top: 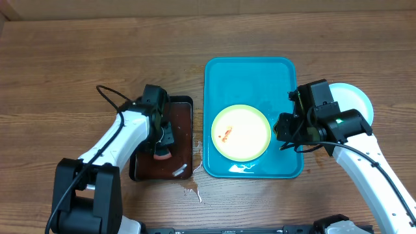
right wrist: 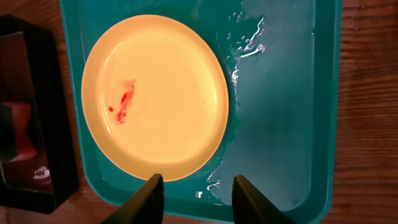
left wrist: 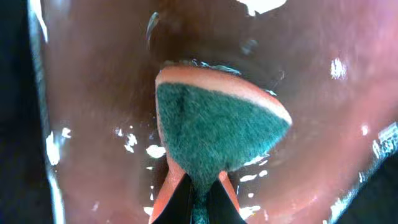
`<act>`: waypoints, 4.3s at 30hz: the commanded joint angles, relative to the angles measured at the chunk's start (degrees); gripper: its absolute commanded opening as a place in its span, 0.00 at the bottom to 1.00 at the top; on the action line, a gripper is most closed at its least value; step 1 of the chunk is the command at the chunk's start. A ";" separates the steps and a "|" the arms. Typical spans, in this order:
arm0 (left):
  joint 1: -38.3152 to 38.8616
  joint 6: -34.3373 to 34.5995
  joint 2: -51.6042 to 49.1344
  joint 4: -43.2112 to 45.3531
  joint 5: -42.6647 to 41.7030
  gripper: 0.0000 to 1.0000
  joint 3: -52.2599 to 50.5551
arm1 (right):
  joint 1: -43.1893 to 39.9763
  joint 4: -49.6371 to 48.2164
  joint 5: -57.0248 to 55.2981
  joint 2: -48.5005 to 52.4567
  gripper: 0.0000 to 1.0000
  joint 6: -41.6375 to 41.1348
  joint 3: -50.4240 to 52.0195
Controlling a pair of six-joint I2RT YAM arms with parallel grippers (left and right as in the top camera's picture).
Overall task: Clean dirty plates on tray and stack at the side
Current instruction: 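Grasp the sponge in the black tray with the left gripper and wet it, then scrub the yellow plate with the sponge while the right gripper holds its rim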
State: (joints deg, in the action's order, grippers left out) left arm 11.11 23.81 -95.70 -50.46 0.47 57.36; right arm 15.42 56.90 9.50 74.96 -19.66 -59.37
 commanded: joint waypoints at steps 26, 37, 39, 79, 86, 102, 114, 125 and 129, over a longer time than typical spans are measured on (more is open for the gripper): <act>-0.22 -3.74 0.68 -13.64 0.37 0.04 19.17 | -0.07 -0.57 -7.87 8.94 0.40 -2.93 -0.68; 1.03 -4.37 0.70 -20.09 0.81 0.04 28.24 | -0.07 -7.91 -0.24 15.89 0.45 3.06 -0.63; 1.75 -4.37 0.70 -21.24 1.57 0.04 29.94 | -0.07 -8.46 -0.31 16.39 0.46 3.06 -0.63; 23.80 11.63 -24.24 2.82 -15.13 0.04 31.52 | -0.04 -13.33 -0.81 26.95 0.04 3.19 2.16; 23.65 11.41 -26.75 -0.35 -10.69 0.04 31.78 | -0.04 -12.68 -0.81 26.95 0.04 3.21 2.16; 23.54 5.60 -26.75 -6.54 0.31 0.04 32.54 | -0.04 -12.70 -0.83 26.95 0.04 3.21 2.16; 25.86 4.70 -26.84 5.09 -28.89 0.04 32.37 | -0.04 -12.35 -0.81 26.95 0.04 3.21 2.16; 25.03 7.23 -26.82 -8.81 -8.44 0.04 32.39 | -0.04 -11.80 -0.83 26.95 0.04 3.21 2.16; 24.90 8.00 -26.82 -11.78 0.42 0.04 32.57 | -0.04 -11.80 -0.83 26.95 0.04 3.21 2.16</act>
State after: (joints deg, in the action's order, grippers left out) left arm 36.60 30.13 -121.95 -61.14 -9.82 89.62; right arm 15.42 44.58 11.16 101.23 -16.51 -57.76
